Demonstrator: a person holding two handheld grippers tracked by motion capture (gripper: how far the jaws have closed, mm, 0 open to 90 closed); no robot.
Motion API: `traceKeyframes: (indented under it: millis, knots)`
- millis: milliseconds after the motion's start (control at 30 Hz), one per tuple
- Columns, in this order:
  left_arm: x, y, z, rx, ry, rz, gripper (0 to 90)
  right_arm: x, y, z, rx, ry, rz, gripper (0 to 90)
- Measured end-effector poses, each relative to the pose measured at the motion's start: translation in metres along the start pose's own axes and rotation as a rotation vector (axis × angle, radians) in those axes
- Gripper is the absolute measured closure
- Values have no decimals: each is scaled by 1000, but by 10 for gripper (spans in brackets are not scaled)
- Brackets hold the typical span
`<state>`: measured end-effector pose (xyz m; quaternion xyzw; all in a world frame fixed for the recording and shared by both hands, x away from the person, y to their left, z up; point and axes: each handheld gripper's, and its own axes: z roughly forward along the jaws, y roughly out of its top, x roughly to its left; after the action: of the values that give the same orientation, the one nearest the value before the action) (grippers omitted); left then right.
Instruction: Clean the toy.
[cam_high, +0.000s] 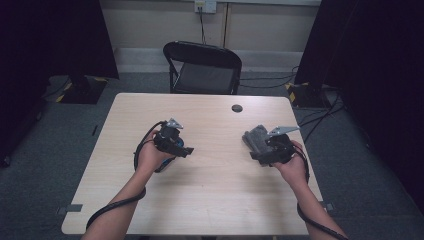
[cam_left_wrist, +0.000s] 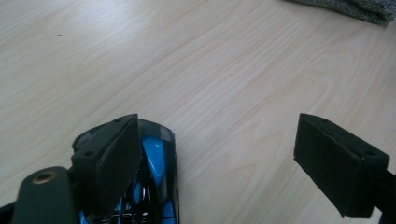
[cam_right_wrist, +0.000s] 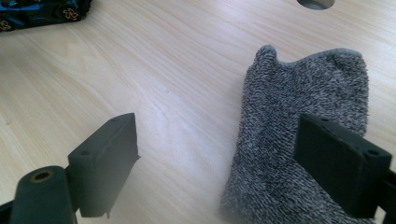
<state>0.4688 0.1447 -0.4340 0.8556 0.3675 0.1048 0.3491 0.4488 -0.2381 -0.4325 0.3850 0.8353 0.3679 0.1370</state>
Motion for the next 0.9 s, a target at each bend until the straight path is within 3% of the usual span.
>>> traceKeyframes:
  millis: [900]
  knots:
    - [-22, -12, -2, -41, -61, 23, 147, 24, -1, 8, 7, 81, -40, 131]
